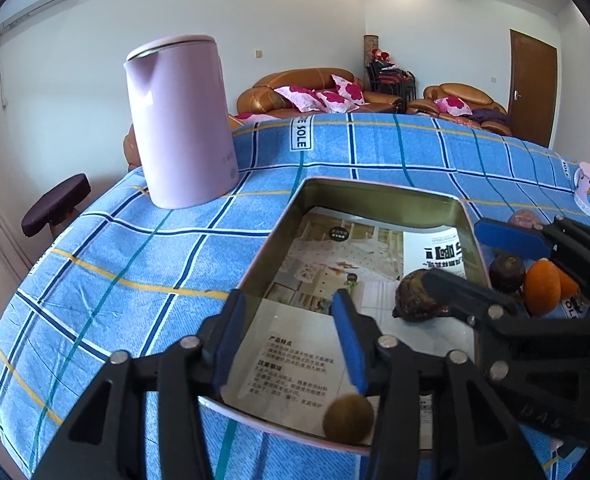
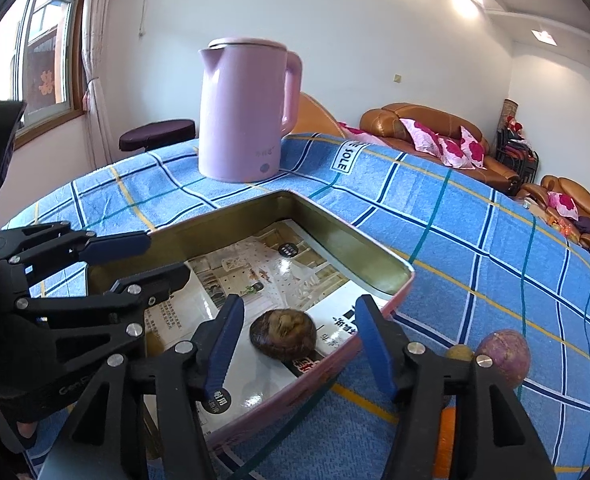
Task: Organize fruits
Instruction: 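Open the left gripper dropping the kiwi into the tin while the right releases the brown fruit, then move both grippers back from the tin toward the fruits on the table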
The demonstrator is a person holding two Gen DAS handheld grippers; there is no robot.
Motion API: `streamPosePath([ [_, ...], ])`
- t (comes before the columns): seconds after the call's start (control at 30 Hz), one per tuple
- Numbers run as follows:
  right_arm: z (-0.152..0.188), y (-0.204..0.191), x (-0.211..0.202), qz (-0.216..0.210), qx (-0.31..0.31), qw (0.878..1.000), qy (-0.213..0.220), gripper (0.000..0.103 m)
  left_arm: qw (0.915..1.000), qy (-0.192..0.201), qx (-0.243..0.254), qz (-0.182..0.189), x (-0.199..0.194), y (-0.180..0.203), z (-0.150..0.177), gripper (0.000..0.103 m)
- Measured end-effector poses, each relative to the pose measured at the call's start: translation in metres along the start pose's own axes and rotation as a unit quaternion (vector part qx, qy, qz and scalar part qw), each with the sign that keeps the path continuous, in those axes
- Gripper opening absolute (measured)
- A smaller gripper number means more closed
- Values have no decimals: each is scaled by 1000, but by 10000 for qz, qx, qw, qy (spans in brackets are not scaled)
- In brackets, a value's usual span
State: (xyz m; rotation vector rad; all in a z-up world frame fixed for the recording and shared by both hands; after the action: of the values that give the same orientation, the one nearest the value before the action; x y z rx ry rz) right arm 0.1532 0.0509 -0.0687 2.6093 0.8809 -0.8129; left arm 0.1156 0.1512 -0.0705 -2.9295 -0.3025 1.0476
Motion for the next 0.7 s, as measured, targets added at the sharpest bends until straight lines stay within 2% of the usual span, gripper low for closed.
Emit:
streamPosePath([
  [0.13, 1, 12, -10, 198, 160, 9996, 123, 61, 9998, 181, 23, -73, -10, 4, -4, 73],
  [0.2, 4, 19, -20, 341, 193, 9991, 151, 61, 9995, 296, -32, 40, -18, 8, -6, 78],
  [0.53, 34, 70, -92, 979, 560, 9932, 285, 63, 9958, 557, 220, 690, -48, 75, -9, 88],
  [0.7, 62, 108, -121, 1410, 897, 9859, 126, 66, 9924, 460, 414, 1063, -53, 114, -3, 88],
])
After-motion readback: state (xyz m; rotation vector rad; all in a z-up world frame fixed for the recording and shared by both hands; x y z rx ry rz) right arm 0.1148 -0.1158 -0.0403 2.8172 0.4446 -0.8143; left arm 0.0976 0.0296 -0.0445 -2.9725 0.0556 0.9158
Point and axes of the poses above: each gripper's, at about its wrist camera, not at the fingertips, and x roughly the way its jaws point, y to its right, z to its underside, the point moved 6 cm from there along x, roughly the way its jaws point, and after that the axes turned 1 degree about -x, right-handed, at the moved point
